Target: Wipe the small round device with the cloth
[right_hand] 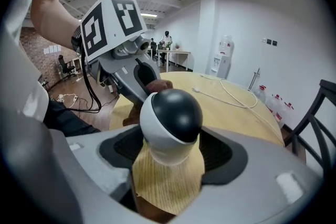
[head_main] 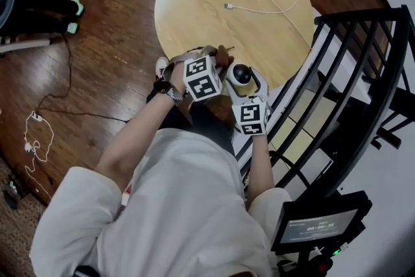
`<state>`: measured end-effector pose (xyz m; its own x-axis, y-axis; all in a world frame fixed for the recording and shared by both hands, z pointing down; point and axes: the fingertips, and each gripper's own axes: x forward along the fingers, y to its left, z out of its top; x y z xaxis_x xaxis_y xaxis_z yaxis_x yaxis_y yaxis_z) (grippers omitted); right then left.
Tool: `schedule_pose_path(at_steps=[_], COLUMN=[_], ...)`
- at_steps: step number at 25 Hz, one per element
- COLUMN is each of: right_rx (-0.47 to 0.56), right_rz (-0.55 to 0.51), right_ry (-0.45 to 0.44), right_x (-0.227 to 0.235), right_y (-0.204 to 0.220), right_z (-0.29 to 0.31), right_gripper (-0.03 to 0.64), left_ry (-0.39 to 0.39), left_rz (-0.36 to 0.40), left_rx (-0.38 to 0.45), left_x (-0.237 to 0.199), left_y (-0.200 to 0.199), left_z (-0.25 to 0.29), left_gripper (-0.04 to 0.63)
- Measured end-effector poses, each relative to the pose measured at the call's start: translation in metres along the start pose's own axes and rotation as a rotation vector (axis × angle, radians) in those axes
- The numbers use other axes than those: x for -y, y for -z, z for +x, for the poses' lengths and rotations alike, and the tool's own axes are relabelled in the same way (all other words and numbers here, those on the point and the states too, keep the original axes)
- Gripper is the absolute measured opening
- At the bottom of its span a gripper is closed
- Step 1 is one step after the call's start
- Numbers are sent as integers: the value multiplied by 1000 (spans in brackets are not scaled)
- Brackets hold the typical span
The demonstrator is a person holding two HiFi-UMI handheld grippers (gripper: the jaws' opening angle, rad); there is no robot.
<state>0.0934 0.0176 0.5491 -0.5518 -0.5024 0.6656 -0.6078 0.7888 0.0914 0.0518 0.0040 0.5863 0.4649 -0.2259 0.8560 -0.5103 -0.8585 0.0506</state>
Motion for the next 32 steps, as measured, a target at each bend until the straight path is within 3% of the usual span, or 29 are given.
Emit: schedule_pose_path(at_steps=[3, 7, 11, 16, 24, 32], right_rx=[-8, -38, 11, 161, 392, 516], right_rz=[29, 28, 129, 292, 347, 375], right_ry=[23, 45, 161, 326, 571, 641], right_x=[2, 7, 23, 52, 103, 122], right_y=[2, 0, -20, -56, -133, -176], right_z=[-9, -26, -47, -80, -129, -166], right_gripper=[336, 336, 334, 320, 258, 177], left_ry=[-26, -25, -2, 3, -32, -80], left_rz=[-17, -104, -122, -97, 26, 88], left_rx=[25, 67, 172, 309, 568, 745], left_x=[-11, -29, -57, -82, -115, -129], left_y=[7, 11, -13, -51, -122, -171], left_z=[-20, -48, -82, -124, -199, -268], left_gripper=[104, 106, 106, 106, 106, 106])
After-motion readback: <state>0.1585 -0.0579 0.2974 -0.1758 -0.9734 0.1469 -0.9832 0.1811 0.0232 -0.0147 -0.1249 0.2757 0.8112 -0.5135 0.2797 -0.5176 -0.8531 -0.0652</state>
